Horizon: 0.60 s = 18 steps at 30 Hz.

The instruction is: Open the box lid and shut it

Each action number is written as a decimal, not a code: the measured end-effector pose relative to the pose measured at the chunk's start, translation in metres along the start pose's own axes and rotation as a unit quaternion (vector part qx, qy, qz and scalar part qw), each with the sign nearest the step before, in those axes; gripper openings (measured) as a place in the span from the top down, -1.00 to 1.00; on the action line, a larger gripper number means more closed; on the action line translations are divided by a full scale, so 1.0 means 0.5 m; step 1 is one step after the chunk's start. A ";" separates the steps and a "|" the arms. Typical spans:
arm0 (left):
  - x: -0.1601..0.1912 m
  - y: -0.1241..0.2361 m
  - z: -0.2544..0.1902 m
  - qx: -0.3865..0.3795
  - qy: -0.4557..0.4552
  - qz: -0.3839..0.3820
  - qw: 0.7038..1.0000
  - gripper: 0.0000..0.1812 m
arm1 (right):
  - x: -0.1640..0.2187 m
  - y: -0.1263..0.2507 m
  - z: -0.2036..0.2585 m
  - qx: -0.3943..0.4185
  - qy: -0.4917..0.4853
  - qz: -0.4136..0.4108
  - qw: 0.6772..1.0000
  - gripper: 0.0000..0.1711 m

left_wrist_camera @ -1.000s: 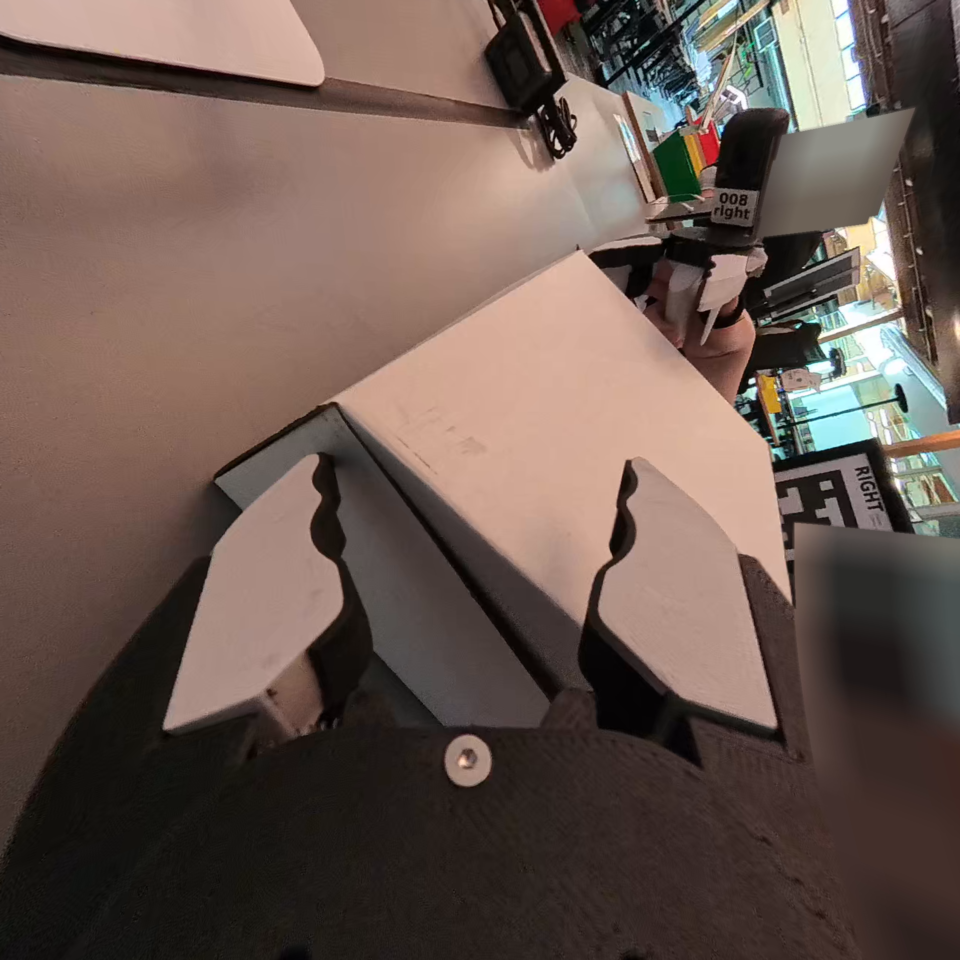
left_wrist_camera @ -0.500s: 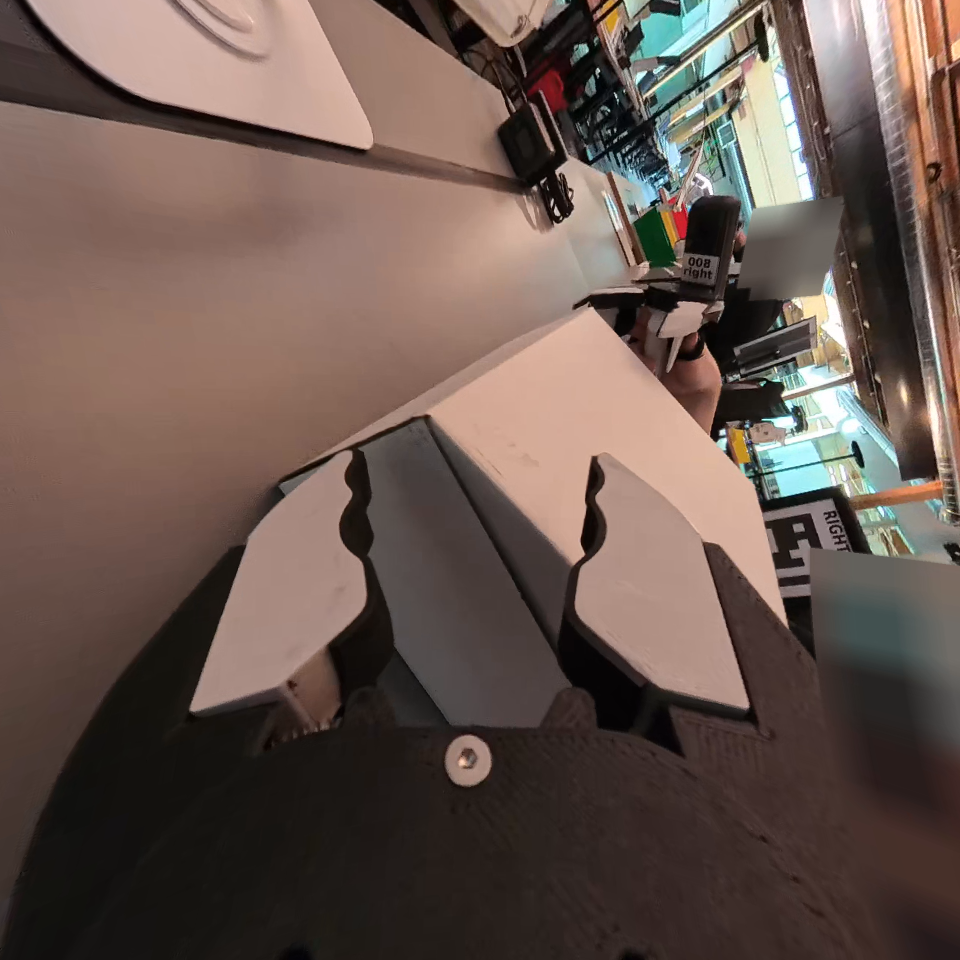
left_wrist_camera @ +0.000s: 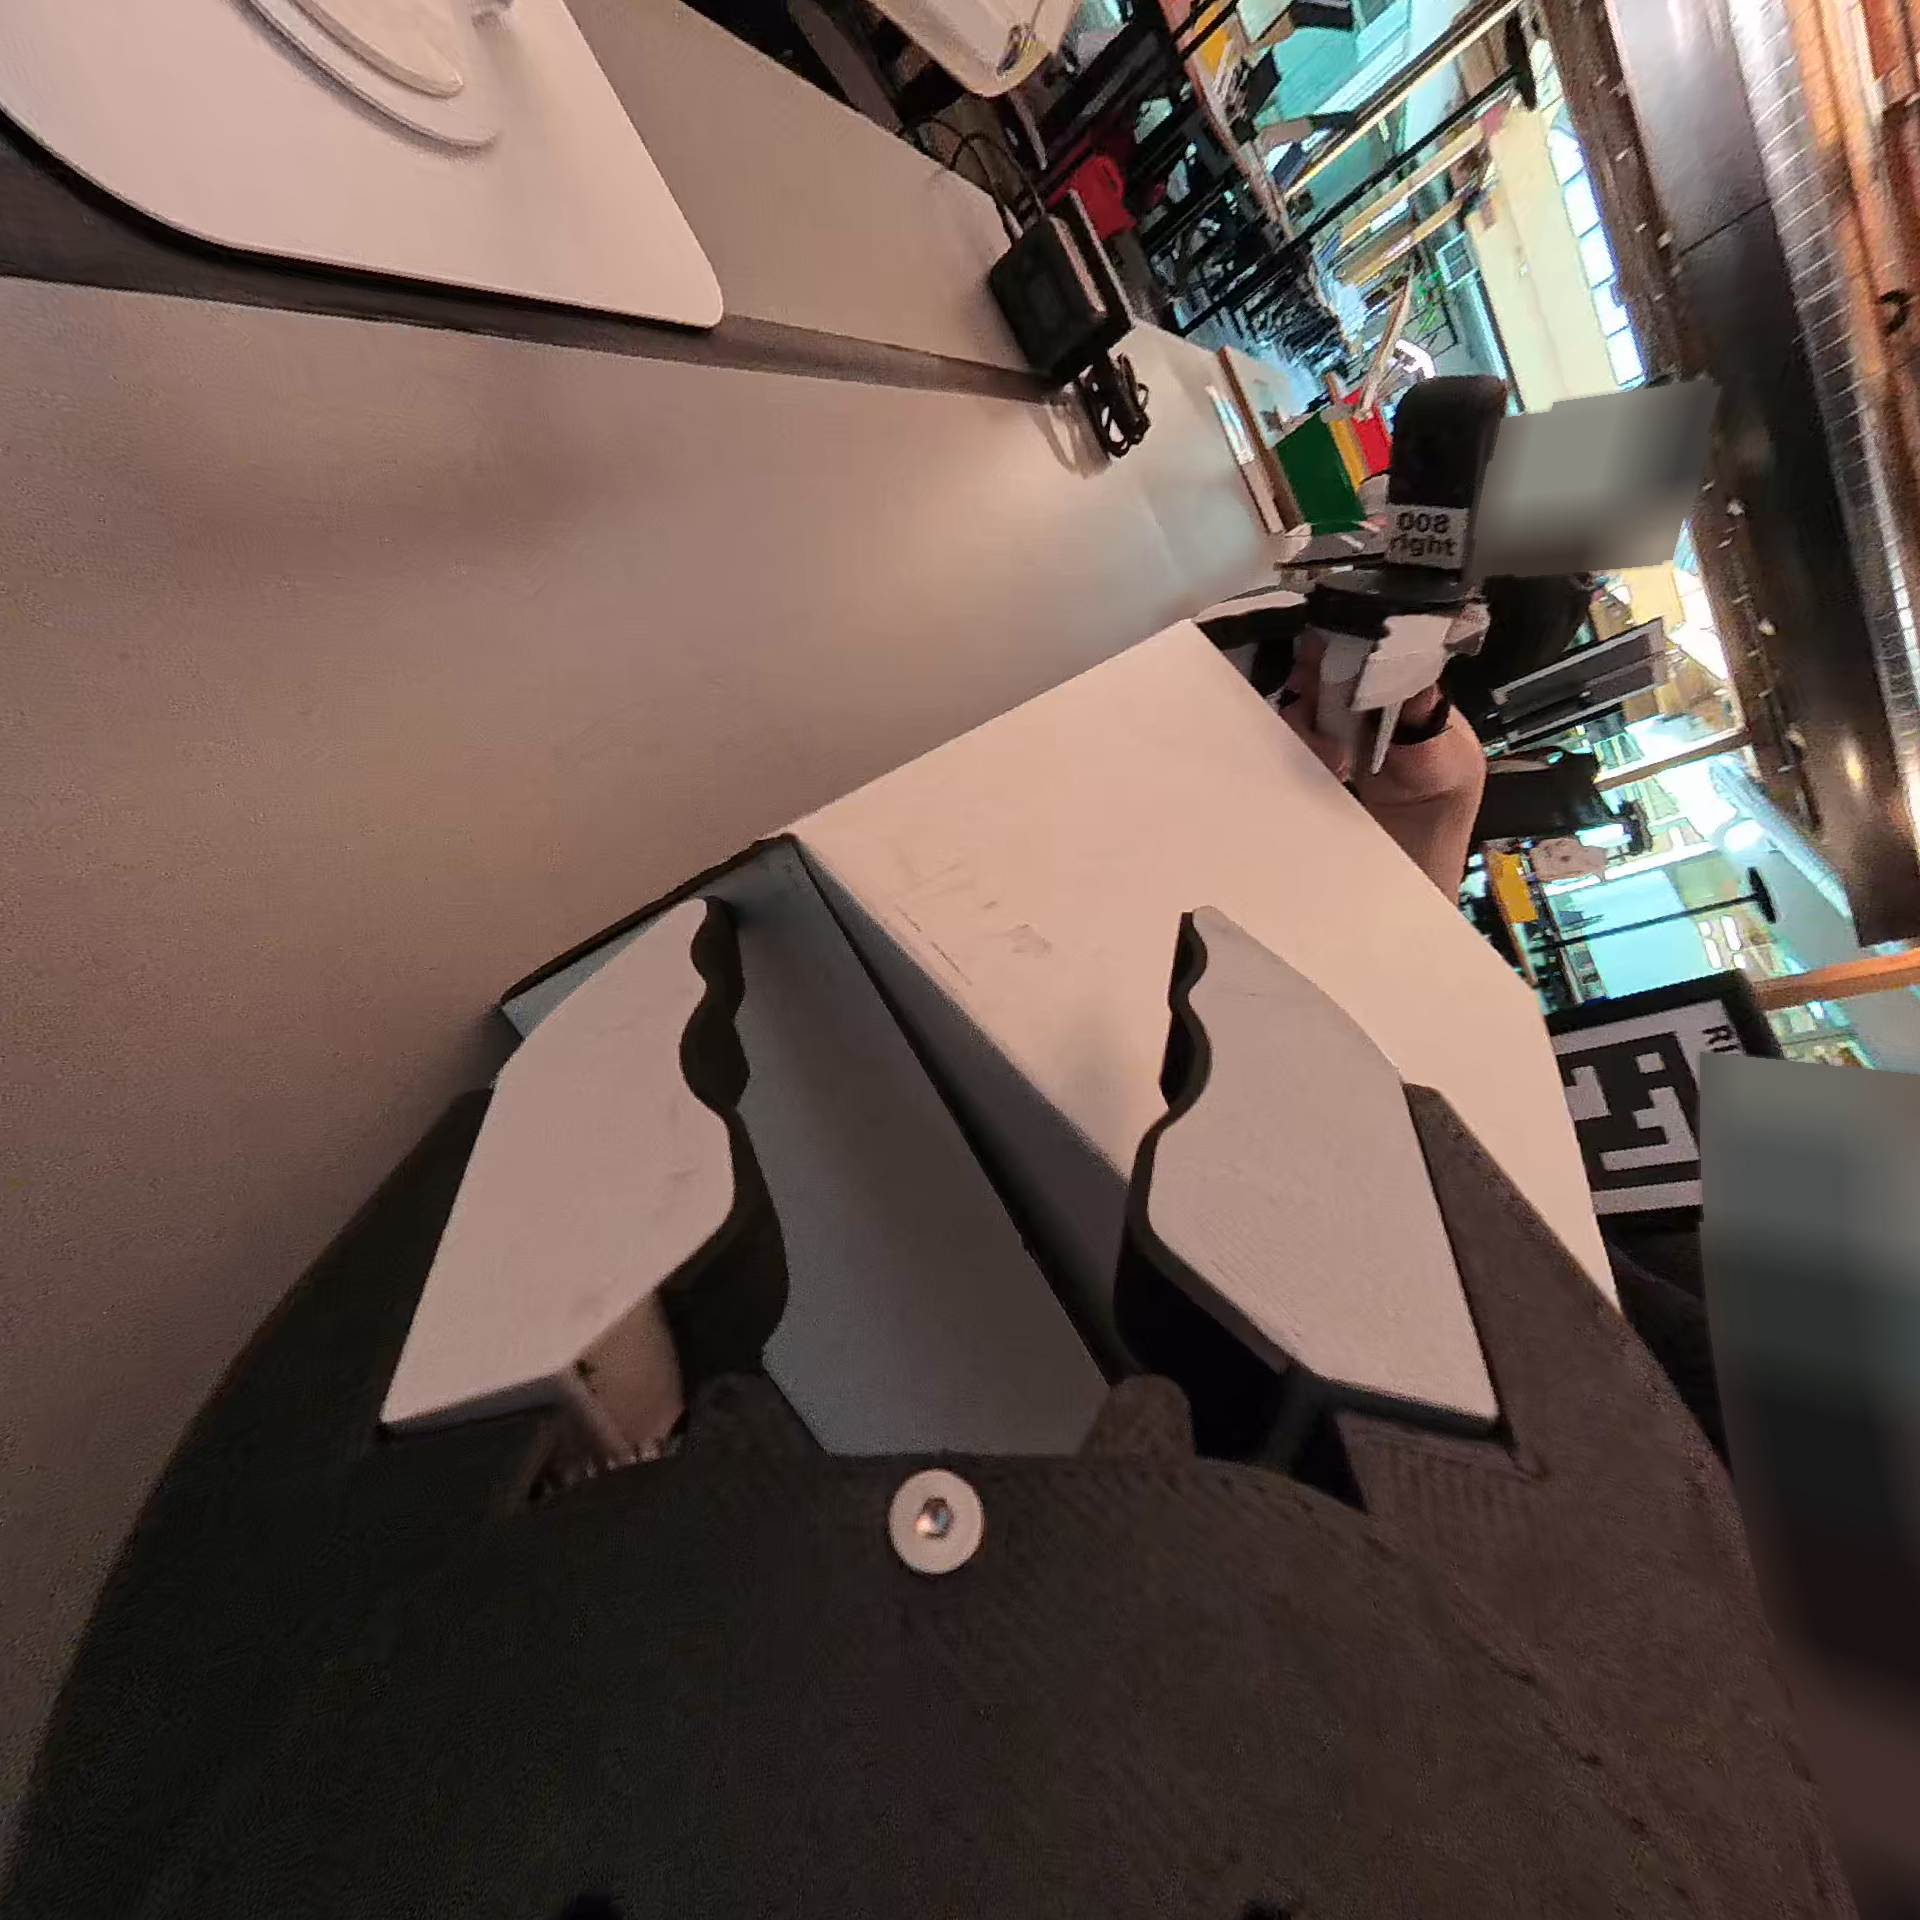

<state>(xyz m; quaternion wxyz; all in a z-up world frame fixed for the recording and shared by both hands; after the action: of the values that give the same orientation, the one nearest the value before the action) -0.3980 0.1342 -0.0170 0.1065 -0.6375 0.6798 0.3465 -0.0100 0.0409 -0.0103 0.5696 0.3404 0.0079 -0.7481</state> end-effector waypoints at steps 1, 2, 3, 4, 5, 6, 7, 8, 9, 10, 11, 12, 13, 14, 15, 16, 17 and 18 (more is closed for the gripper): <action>0.001 0.002 0.000 0.005 0.001 0.001 1.000 0.12 | 0.000 0.001 -0.001 -0.004 0.000 -0.002 1.000 -0.06; 0.002 0.006 -0.001 0.011 0.002 0.004 1.000 0.12 | -0.001 0.001 -0.001 -0.007 0.000 -0.003 1.000 -0.07; 0.003 0.010 -0.001 0.018 0.005 0.008 1.000 0.11 | -0.001 0.000 -0.001 -0.010 0.000 -0.004 1.000 -0.07; 0.005 0.015 -0.001 0.027 0.009 0.012 1.000 0.11 | -0.001 -0.001 -0.001 -0.011 0.001 -0.006 1.000 -0.08; 0.006 0.020 0.000 0.036 0.012 0.015 0.999 0.11 | -0.002 -0.002 0.000 -0.013 0.002 -0.007 1.000 -0.08; 0.009 0.026 0.000 0.044 0.013 0.016 0.999 0.11 | -0.001 -0.003 0.001 -0.015 0.003 -0.006 1.000 -0.08; 0.011 0.032 0.000 0.051 0.015 0.016 0.998 0.12 | -0.001 -0.004 0.002 -0.016 0.005 -0.005 1.000 -0.08; 0.014 0.039 -0.001 0.058 0.018 0.020 0.998 0.15 | 0.000 -0.003 0.002 -0.015 0.005 -0.002 1.000 -0.08; 0.019 0.047 -0.002 0.060 0.022 0.029 0.998 0.14 | 0.002 -0.001 0.003 -0.017 0.005 0.005 1.000 -0.08; 0.023 0.057 -0.003 0.056 0.021 0.036 0.998 0.14 | 0.004 0.001 0.004 -0.018 0.006 0.010 1.000 -0.08; 0.026 0.068 -0.004 0.045 0.018 0.040 0.998 0.14 | 0.006 0.005 0.004 -0.014 0.007 0.012 1.000 -0.08; 0.030 0.079 -0.006 0.034 0.014 0.042 0.998 0.14 | 0.009 0.009 0.004 -0.010 0.007 0.015 1.000 -0.08; 0.034 0.089 -0.009 0.027 0.012 0.046 0.998 0.13 | 0.013 0.014 0.005 -0.009 0.009 0.020 1.000 -0.08; 0.041 0.099 -0.014 0.028 0.009 0.054 0.998 0.11 | 0.019 0.018 0.006 -0.013 0.011 0.028 0.999 -0.08; 0.049 0.106 -0.019 0.030 0.005 0.064 0.997 0.08 | 0.025 0.022 0.010 -0.022 0.013 0.036 0.999 -0.08; 0.056 0.111 -0.026 0.033 -0.003 0.075 0.997 0.07 | 0.031 0.026 0.015 -0.034 0.016 0.045 0.998 -0.08; 0.062 0.115 -0.034 0.037 -0.014 0.085 0.996 0.07 | 0.037 0.030 0.021 -0.046 0.021 0.053 0.997 -0.09; 0.066 0.118 -0.043 0.041 -0.027 0.093 0.994 0.06 | 0.040 0.035 0.027 -0.053 0.028 0.056 0.997 -0.11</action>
<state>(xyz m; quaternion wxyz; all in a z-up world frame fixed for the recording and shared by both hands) -0.4525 0.0920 -0.0009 0.1179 -0.5574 0.7465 0.3437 -0.0042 0.0123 -0.0037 0.6274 0.3309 0.0445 -0.7035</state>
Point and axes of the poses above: each gripper's, where its closed fingertips meet, y back along the fingers, x out of its underside, z = x × y across the jaws, the point moved 8 cm from there along y, back along the fingers, and after that the axes turned 2 degrees about -y, right-handed, at the moved point
